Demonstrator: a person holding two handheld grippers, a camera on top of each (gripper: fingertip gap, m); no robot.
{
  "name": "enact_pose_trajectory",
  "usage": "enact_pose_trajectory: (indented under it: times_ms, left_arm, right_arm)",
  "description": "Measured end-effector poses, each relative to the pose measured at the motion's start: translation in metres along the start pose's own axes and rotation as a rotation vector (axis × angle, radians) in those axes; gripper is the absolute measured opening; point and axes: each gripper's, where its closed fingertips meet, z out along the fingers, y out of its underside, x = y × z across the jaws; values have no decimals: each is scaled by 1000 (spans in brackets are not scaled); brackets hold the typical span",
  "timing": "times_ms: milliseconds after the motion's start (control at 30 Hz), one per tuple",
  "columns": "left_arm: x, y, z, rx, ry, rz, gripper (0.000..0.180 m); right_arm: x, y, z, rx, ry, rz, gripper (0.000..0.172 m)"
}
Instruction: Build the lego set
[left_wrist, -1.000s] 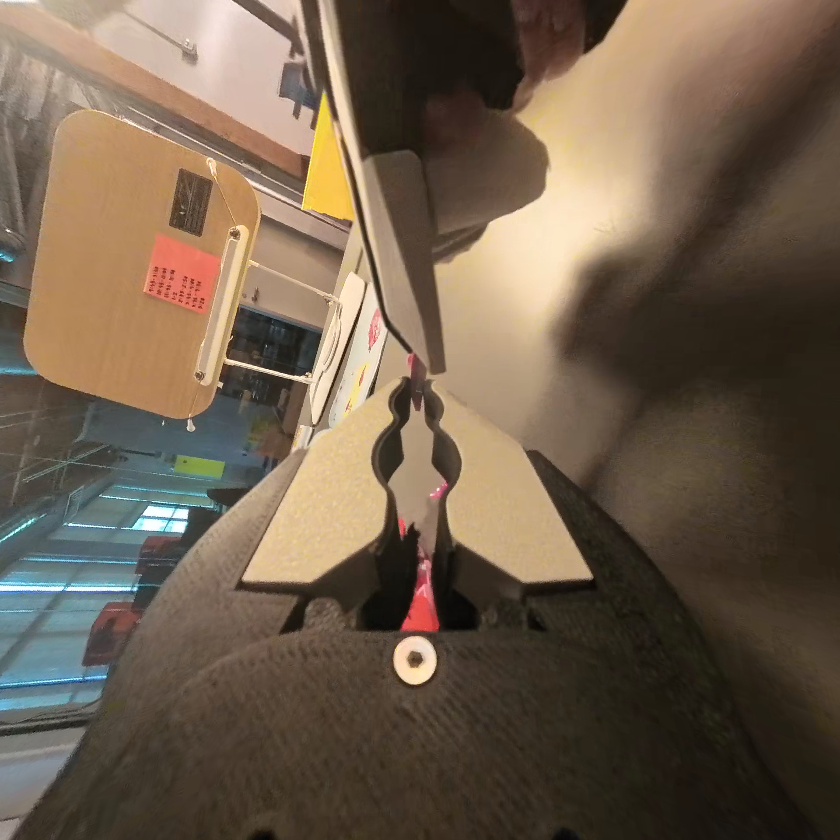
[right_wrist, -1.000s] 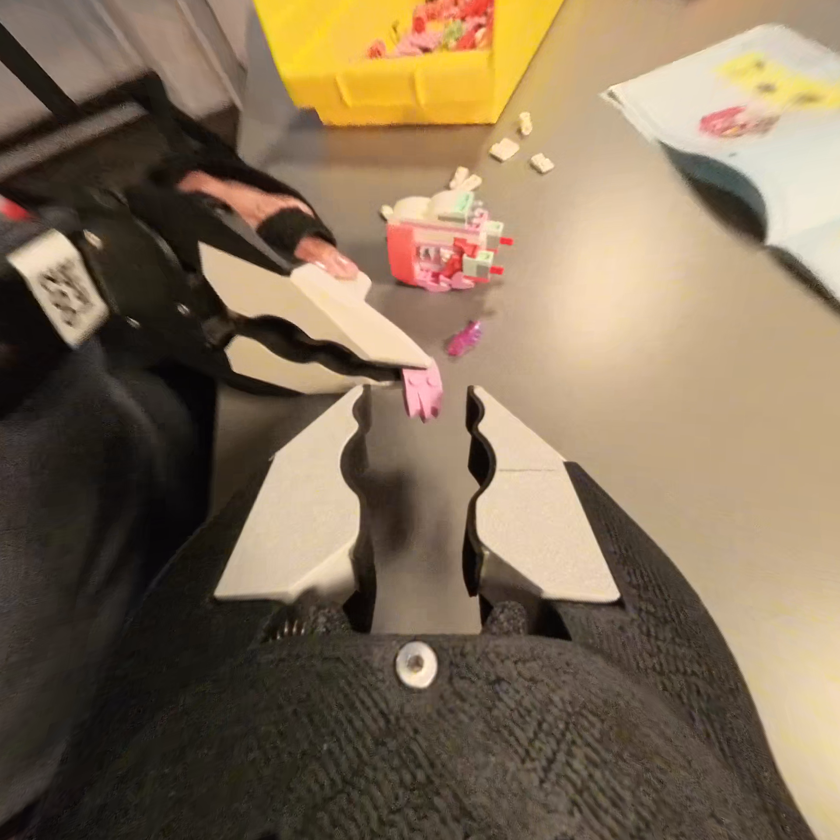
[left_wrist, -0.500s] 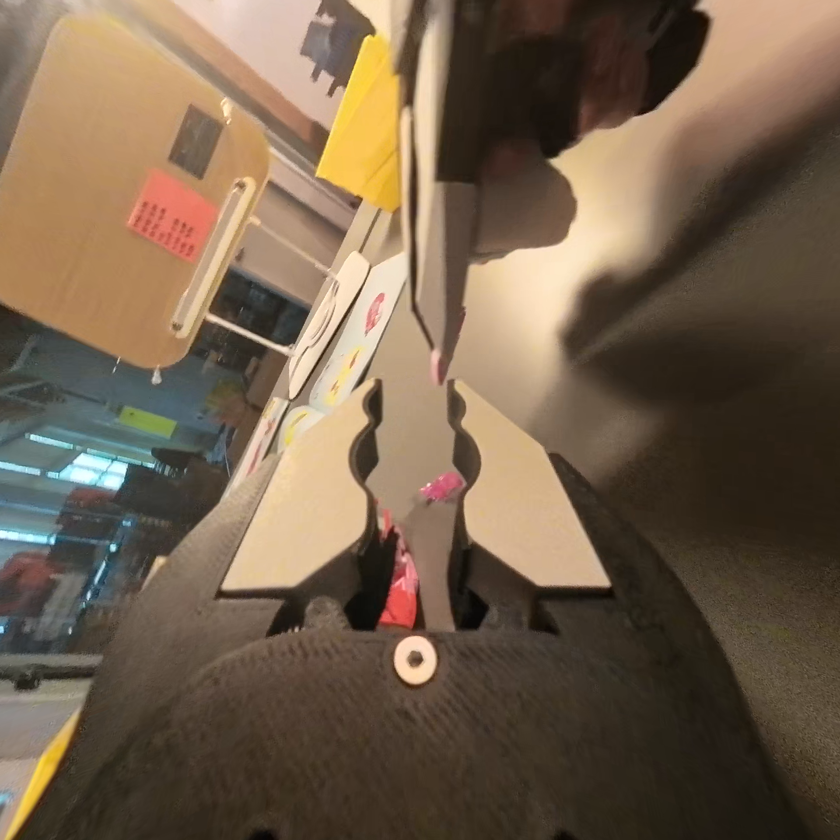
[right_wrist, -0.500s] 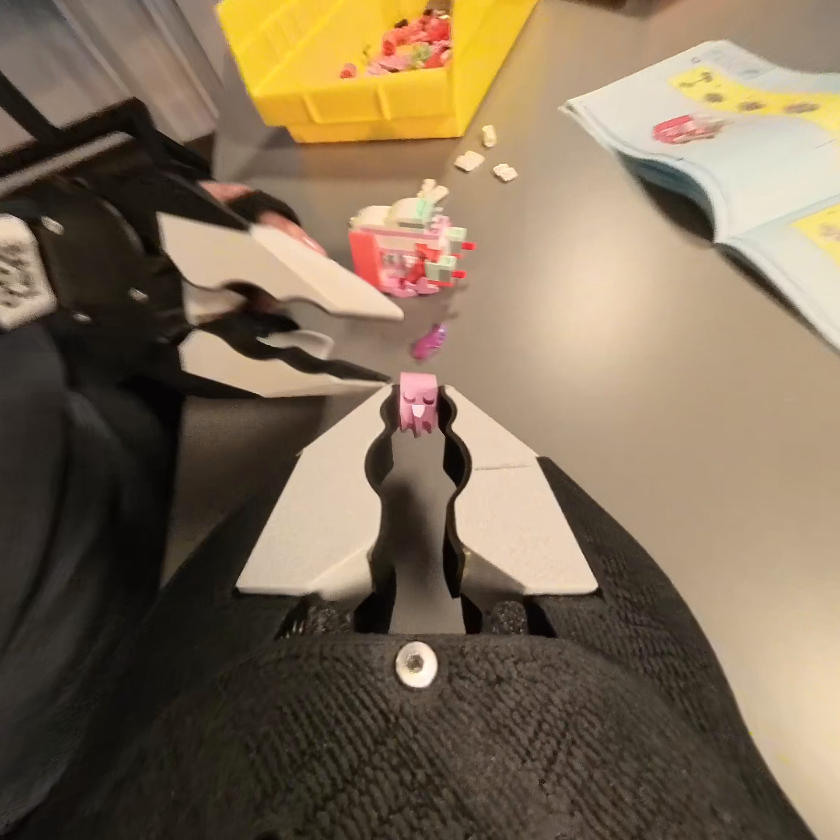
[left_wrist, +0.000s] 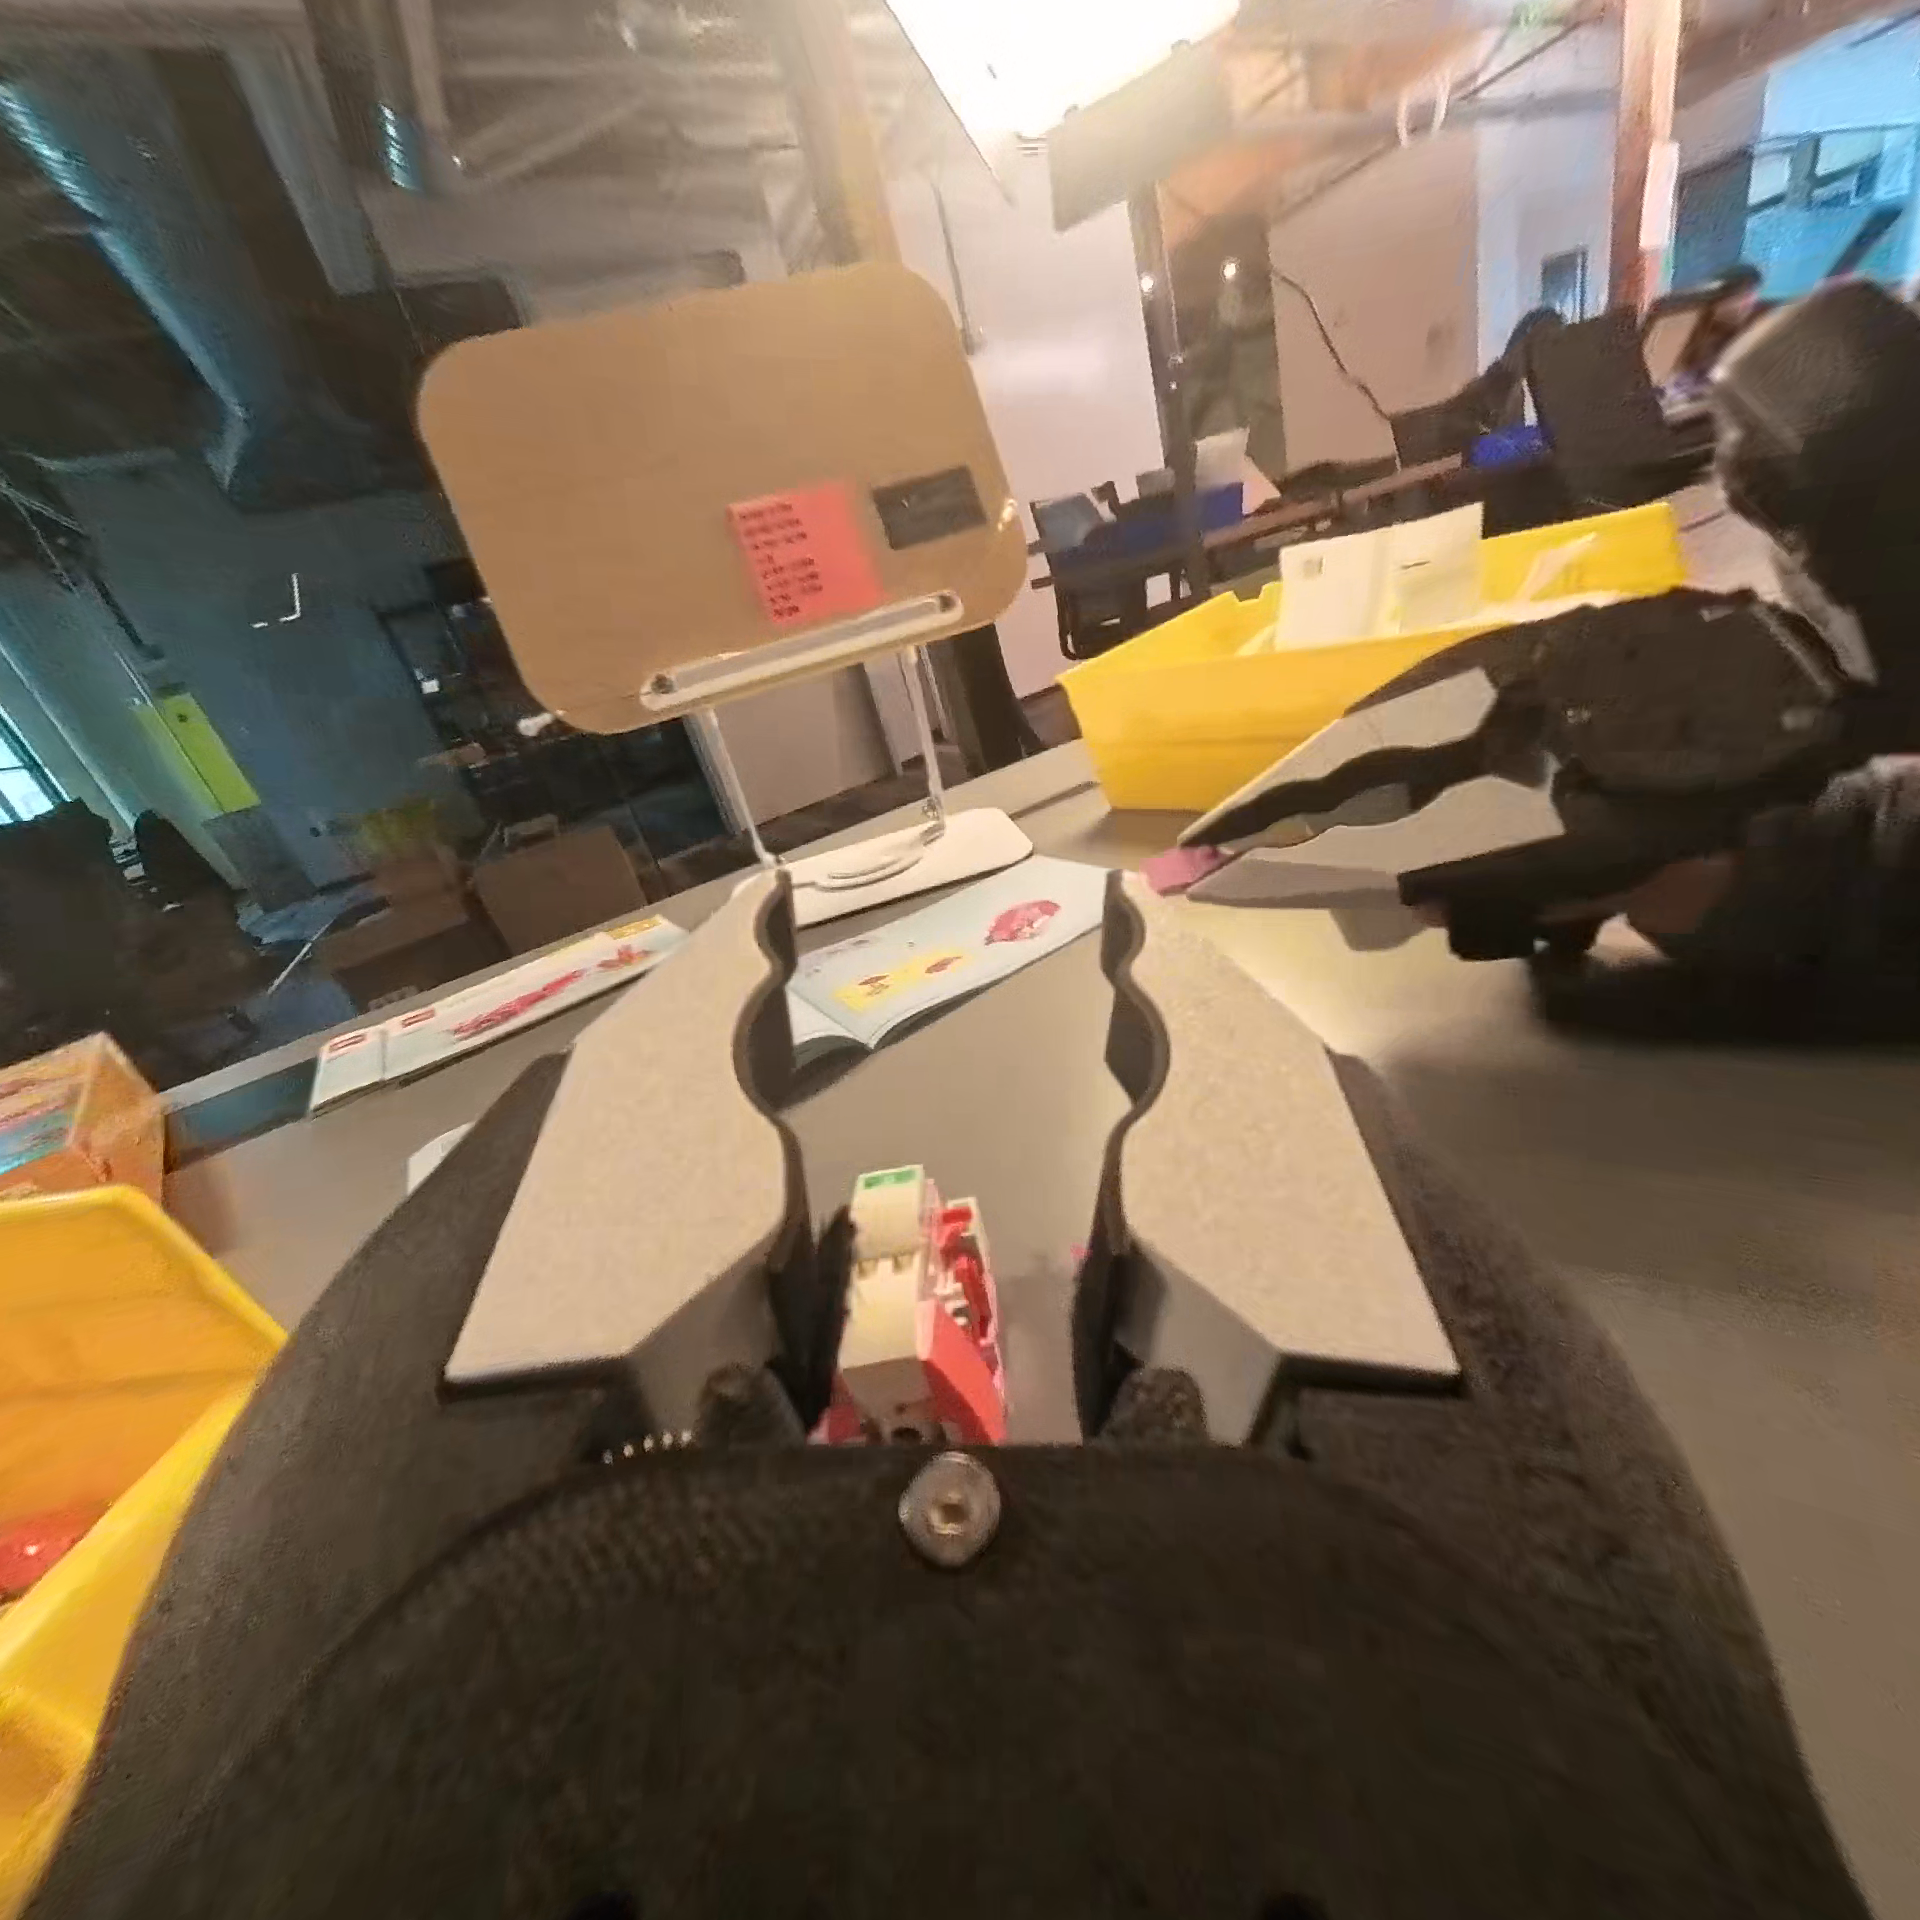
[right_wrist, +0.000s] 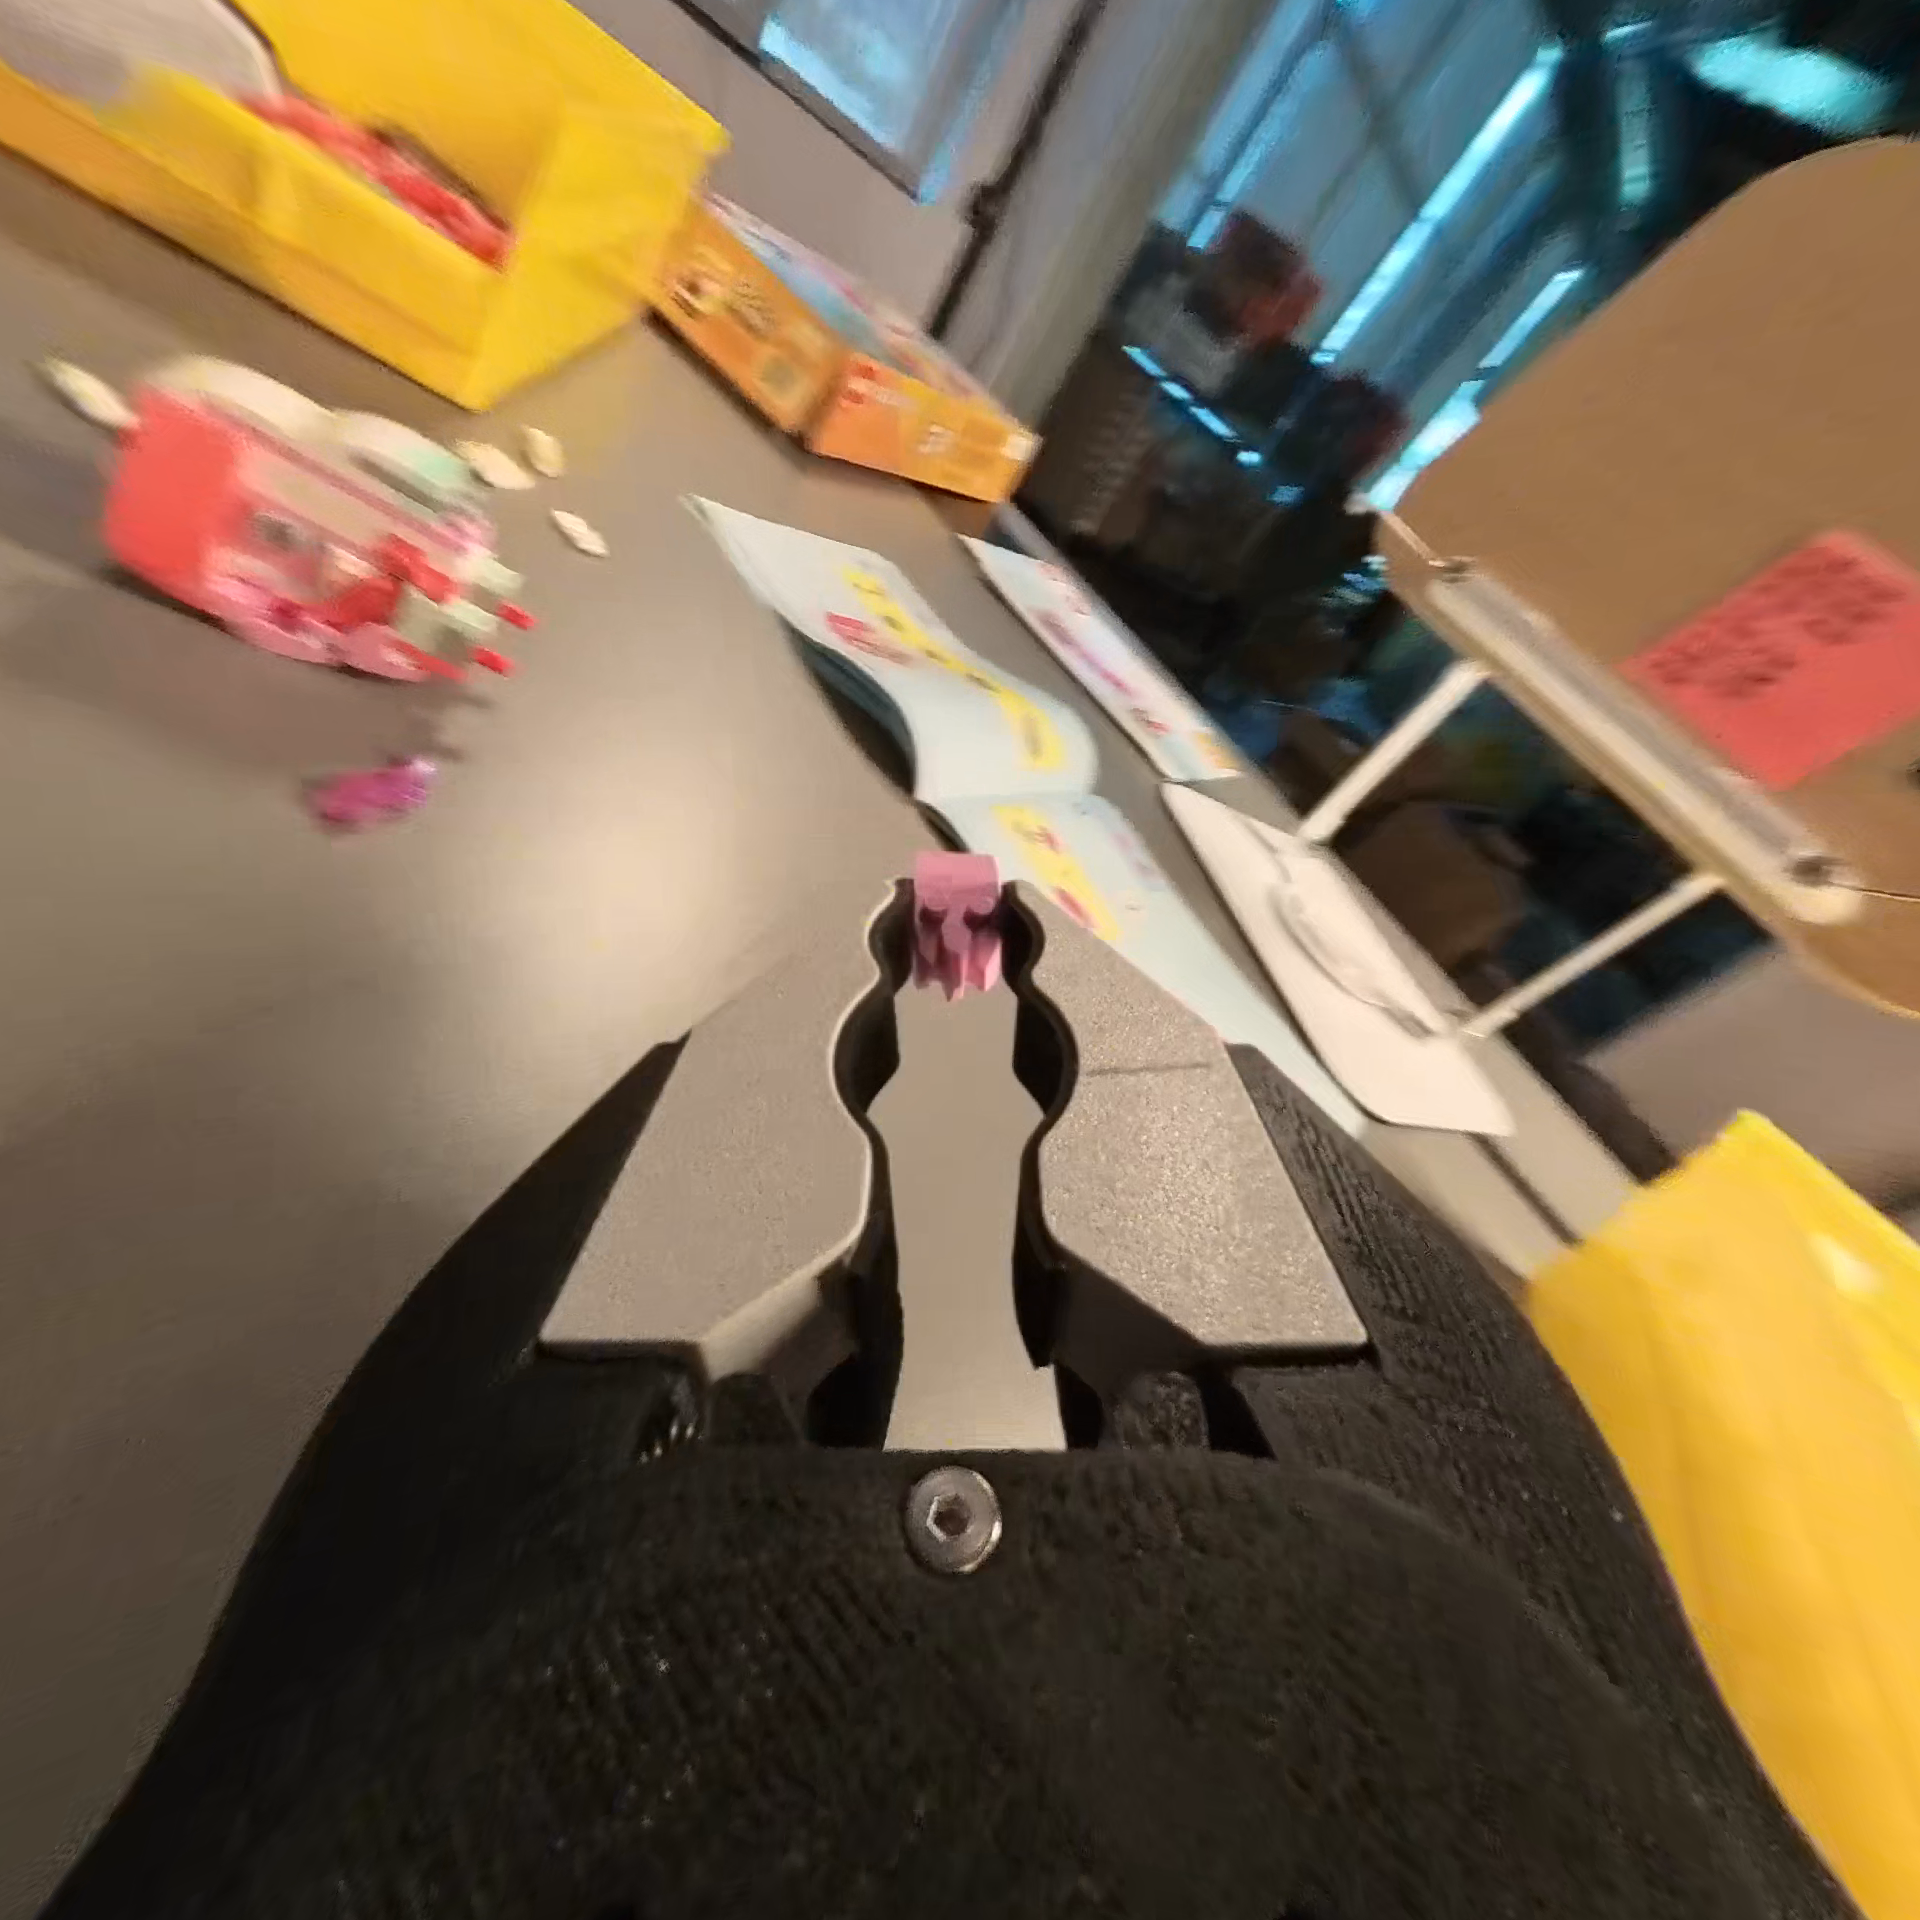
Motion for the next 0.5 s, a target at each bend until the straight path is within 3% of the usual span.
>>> enact_pose_trajectory:
  times_ms: [167, 500]
  left_arm:
    - [-8, 6, -1, -37, -34, -1, 65]
    - [-28, 17, -5, -72, -56, -95, 70]
  right_arm:
    - [14, 1, -3, -14, 143, -61, 14]
    - [21, -3, -7, 28, 171, -29, 15]
